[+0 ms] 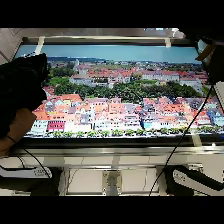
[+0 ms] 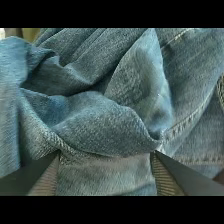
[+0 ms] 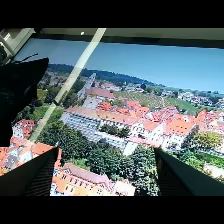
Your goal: Fold the clothes and pants, and hang the long-sleeved shirts on hangers.
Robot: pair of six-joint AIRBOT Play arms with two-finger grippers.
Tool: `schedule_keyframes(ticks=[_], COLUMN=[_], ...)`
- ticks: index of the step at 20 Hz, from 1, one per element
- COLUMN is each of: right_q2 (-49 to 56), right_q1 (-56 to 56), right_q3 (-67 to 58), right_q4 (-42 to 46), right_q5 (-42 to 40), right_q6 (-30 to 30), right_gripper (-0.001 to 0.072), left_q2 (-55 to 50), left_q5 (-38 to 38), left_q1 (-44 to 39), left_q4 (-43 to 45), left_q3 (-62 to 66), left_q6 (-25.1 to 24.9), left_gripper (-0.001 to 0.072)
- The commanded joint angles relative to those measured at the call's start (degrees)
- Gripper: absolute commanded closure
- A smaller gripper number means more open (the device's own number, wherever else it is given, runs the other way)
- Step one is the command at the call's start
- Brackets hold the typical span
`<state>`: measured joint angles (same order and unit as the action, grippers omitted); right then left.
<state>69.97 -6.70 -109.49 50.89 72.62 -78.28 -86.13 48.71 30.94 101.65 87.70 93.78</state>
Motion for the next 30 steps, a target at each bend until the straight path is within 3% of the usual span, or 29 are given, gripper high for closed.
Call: schedule_keyframes(ticks=[1,3,4,5,6,7,8,13,18,20,22,25,28,30], right_q2=[1.7,2.7,3.2,3.7,4.3,4.7,5.0,4.8,2.8,2.1,1.5,1.2,1.3,1.4], right_q1=[0.0,0.1,0.1,0.1,0.1,0.1,0.1,-0.1,-0.1,-0.1,-0.1,-0.1,-0.1,-1.4], right_q3=[0.0,0.0,0.0,0.0,0.0,0.0,0.0,-0.1,-0.1,-0.1,-0.1,-0.1,0.0,0.0], right_q4=[0.8,0.8,0.8,0.8,0.8,0.7,0.7,1.3,7.4,10.6,15.9,27.7,38.7,40.0], right_q5=[-0.5,-0.5,-0.5,-0.5,-0.5,-0.5,-0.5,1.5,13.4,17.4,18.8,19.5,19.1,16.4], right_q6=[0.0,0.0,0.0,-0.1,-0.1,-0.1,-0.1,-0.2,-0.2,-0.2,0.0,0.0,3.6,4.2], right_gripper=[0.0025,0.0026,0.0026,0.0026,0.0026,0.0026,0.0026,0.0026,0.0026,0.0026,0.0026,0.0026,0.0026,0.0027], left_q2=[-3.9,-5.7,-6.3,-6.9,-7.3,-7.6,-7.7,-3.1,10.8,16.6,21.9,25.6,23.6,19.6], left_q5=[-0.8,-1.3,-1.4,-1.3,-1.4,-1.4,-1.5,2.1,3.2,6.2,5.7,6.5,7.1,7.1], left_q1=[0.2,0.2,0.2,0.2,0.2,0.2,0.2,-0.4,-4.5,-6.4,-10.9,-24.5,-44.6,-58.6], left_q4=[-2.3,-3.1,-3.1,-3.1,-3.1,-3.1,-3.1,-3.1,-3.3,-11.6,-24.3,-37.3,-37.0,-37.0], left_q3=[3.1,4.0,4.0,4.0,4.0,4.0,4.0,5.6,6.1,6.1,6.1,6.1,5.6,5.1], left_q6=[0.6,0.6,0.5,0.5,0.5,-0.1,-1.9,-3.3,-6.5,-6.2,-11.6,-14.8,-14.3,-12.1], left_gripper=[0.0046,0.0059,0.0107,0.0209,0.0396,0.0662,0.0691,0.0692,0.0692,0.0693,0.0693,0.0693,0.0694,0.0694])
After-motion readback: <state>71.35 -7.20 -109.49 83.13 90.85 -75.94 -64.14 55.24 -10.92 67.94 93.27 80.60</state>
